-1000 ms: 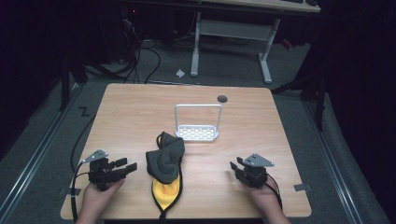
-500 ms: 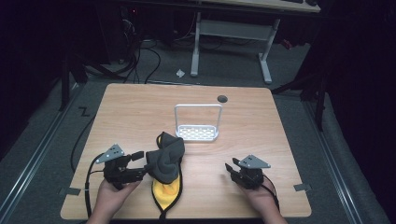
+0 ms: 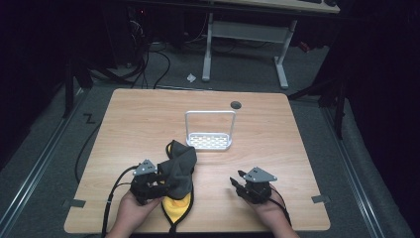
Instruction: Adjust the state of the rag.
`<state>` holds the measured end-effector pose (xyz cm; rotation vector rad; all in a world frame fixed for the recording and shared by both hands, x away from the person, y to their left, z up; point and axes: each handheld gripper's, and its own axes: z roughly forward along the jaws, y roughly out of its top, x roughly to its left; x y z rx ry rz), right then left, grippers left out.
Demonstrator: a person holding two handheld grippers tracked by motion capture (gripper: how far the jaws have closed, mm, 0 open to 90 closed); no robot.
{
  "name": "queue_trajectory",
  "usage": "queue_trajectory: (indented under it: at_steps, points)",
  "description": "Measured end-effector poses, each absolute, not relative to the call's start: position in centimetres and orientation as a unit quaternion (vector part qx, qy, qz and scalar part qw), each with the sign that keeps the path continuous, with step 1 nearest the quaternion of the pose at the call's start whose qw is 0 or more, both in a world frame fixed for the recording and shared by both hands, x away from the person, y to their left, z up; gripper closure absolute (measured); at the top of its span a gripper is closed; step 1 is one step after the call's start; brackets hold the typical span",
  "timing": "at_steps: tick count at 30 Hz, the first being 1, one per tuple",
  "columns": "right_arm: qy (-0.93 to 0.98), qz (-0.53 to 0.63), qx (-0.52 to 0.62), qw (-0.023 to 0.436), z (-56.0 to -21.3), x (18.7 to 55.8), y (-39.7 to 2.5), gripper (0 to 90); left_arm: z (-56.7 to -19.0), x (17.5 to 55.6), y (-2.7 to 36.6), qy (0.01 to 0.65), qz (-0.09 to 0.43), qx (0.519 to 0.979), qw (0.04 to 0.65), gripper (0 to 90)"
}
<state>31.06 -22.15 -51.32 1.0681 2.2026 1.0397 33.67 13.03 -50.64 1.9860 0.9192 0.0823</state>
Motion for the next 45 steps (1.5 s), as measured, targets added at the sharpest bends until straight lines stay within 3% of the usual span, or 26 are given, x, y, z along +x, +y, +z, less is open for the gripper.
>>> queue_trajectory:
  at_steps: [5, 10, 17, 26, 32, 37, 45]
  points:
    - [0.81, 0.387, 0.373, 0.235, -51.0, 30.4, -20.9, 57.7, -50.9, 33.2, 12.3, 0.36, 0.041, 0.814, 0.455, 75.6]
    - [0.816, 0.4, 0.353, 0.22, -50.6, 29.6, -19.2, 55.9, -50.4, 33.2, 11.8, 0.364, 0.046, 0.8, 0.475, 76.8]
    - [0.837, 0.416, 0.318, 0.159, -50.9, 28.6, -15.4, 48.0, -49.6, 33.1, 11.2, 0.361, 0.05, 0.78, 0.509, 76.9]
    - [0.867, 0.398, 0.268, 0.133, -52.1, 27.5, -11.9, 47.0, -49.2, 33.0, 11.1, 0.361, 0.058, 0.77, 0.523, 76.8]
    - [0.884, 0.372, 0.25, 0.132, -53.0, 27.3, -10.9, 60.1, -49.2, 33.0, 11.3, 0.363, 0.058, 0.767, 0.525, 76.5]
    - [0.888, 0.364, 0.244, 0.138, -52.9, 27.2, -11.0, 83.7, -49.1, 33.1, 11.6, 0.366, 0.061, 0.764, 0.527, 75.1]
    - [0.887, 0.344, 0.259, 0.17, -52.0, 27.6, -14.0, 86.2, -48.4, 33.3, 13.0, 0.379, 0.062, 0.744, 0.546, 72.8]
